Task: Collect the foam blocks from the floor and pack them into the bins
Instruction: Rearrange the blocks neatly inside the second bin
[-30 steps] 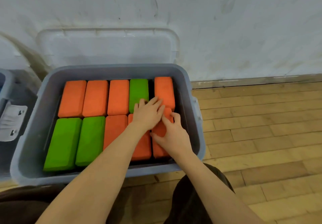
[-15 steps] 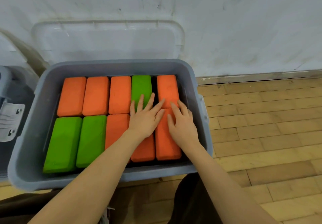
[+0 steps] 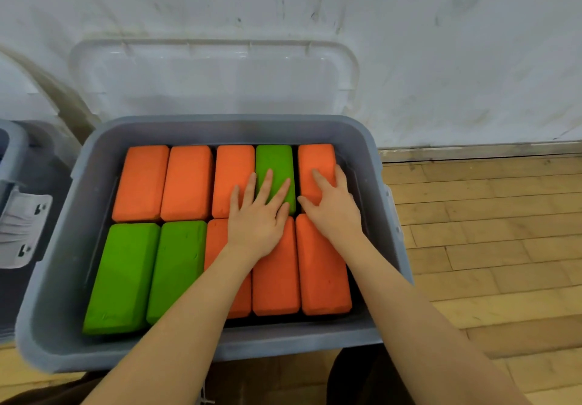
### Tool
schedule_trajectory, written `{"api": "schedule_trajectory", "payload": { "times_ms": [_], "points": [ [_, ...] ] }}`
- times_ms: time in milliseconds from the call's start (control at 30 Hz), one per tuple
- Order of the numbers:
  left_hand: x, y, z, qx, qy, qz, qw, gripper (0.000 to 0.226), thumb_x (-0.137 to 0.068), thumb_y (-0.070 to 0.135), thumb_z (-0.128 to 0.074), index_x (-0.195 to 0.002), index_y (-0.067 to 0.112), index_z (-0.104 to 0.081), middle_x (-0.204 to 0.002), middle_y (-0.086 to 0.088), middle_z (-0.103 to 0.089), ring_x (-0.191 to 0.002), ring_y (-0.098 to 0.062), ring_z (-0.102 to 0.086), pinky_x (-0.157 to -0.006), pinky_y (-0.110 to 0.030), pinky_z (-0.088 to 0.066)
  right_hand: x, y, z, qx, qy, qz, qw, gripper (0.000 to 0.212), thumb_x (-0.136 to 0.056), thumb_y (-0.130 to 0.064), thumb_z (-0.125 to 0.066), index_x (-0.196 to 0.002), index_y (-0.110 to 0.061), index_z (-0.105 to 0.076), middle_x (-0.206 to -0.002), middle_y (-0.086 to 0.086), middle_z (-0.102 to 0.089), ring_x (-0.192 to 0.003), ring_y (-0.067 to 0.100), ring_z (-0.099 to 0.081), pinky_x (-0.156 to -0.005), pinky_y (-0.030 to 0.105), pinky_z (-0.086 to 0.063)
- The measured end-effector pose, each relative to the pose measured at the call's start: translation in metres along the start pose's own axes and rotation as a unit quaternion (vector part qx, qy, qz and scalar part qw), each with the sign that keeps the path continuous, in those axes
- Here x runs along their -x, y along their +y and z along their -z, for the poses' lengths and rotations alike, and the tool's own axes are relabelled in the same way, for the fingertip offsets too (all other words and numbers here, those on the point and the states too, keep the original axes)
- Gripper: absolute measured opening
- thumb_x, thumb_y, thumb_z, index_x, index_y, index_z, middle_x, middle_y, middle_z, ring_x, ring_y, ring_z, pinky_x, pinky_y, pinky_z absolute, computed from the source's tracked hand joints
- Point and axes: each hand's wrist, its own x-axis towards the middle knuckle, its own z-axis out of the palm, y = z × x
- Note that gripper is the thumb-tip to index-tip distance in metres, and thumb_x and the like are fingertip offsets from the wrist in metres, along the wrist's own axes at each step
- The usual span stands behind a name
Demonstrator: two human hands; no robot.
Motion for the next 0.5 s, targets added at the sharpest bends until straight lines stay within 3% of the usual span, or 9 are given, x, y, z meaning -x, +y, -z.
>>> {"api": "schedule_trajectory", "payload": {
  "times_ms": [233,400,500],
  "points": [
    [0.003,0.001,-0.005,0.001,0.06,-0.005,0.998,0.052,-0.094,0.045,-0.021,-0.141,0.034,-0.038,-0.151,-0.002,-0.033,-0.141,-0.029,-0.024,-0.111,-0.054,-0.018,0.006,-0.006,0.002,-0.028,0.035,-0.009,0.999,0.06,-0.086,-0.039,-0.059,-0.141,-0.028,-0.04,-0.158,0.004,-0.011,-0.128,0.031,-0.042,-0.094,0.04,-0.041],
    [0.003,0.0,-0.006,-0.005,0.075,-0.005,0.997,0.049,-0.094,0.042,-0.025,-0.14,0.033,-0.041,-0.148,-0.002,-0.037,-0.139,-0.028,-0.031,-0.11,-0.054,-0.021,0.009,-0.002,-0.012,0.034,0.039,0.032,0.998,0.052,-0.094,-0.045,-0.045,-0.144,-0.036,-0.033,-0.159,0.0,-0.005,-0.129,0.031,-0.04,-0.087,0.044,-0.047],
    [0.006,-0.001,-0.007,-0.011,0.072,-0.005,0.997,0.049,-0.095,0.041,-0.023,-0.142,0.034,-0.037,-0.15,-0.001,-0.033,-0.14,-0.026,-0.028,-0.112,-0.052,-0.017,0.009,0.003,-0.024,0.064,0.096,0.074,0.99,0.049,-0.095,-0.046,-0.034,-0.14,-0.029,-0.044,-0.156,0.011,-0.021,-0.133,0.034,-0.036,-0.092,0.047,-0.047]
  ]
}}
